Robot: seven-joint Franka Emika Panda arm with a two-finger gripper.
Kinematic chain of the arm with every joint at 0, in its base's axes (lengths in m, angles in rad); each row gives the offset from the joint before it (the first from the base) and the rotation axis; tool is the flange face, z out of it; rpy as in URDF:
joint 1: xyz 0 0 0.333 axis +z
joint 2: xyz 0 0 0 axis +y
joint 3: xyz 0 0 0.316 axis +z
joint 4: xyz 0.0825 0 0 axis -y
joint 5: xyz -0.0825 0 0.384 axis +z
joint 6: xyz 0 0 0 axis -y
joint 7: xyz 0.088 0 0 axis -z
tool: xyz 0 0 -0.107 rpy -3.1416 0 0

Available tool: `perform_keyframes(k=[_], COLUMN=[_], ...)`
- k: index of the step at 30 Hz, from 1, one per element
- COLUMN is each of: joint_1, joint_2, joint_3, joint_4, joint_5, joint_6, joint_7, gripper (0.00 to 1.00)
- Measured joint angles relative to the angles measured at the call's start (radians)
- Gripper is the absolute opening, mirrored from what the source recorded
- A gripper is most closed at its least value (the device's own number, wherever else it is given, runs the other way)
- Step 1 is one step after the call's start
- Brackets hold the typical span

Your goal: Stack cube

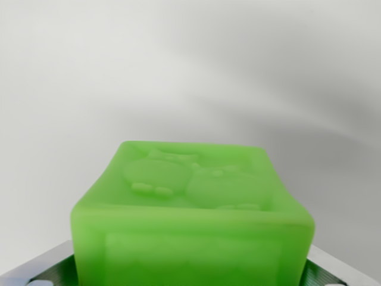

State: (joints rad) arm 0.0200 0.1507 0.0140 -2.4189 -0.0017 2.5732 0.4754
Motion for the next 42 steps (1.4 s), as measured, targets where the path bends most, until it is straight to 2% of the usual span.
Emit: perform_keyframes(k=[18, 42], joint_1=[0.050, 0.116], joint_2=[0.049, 0.118], joint_3=[0.010, 0.011], joint_4=[0.071, 0.173], joint_5=[-0.003, -0.005], joint_6=[-0.023, -0.057], joint_7=[0.061, 0.129], gripper=[0.00, 0.00])
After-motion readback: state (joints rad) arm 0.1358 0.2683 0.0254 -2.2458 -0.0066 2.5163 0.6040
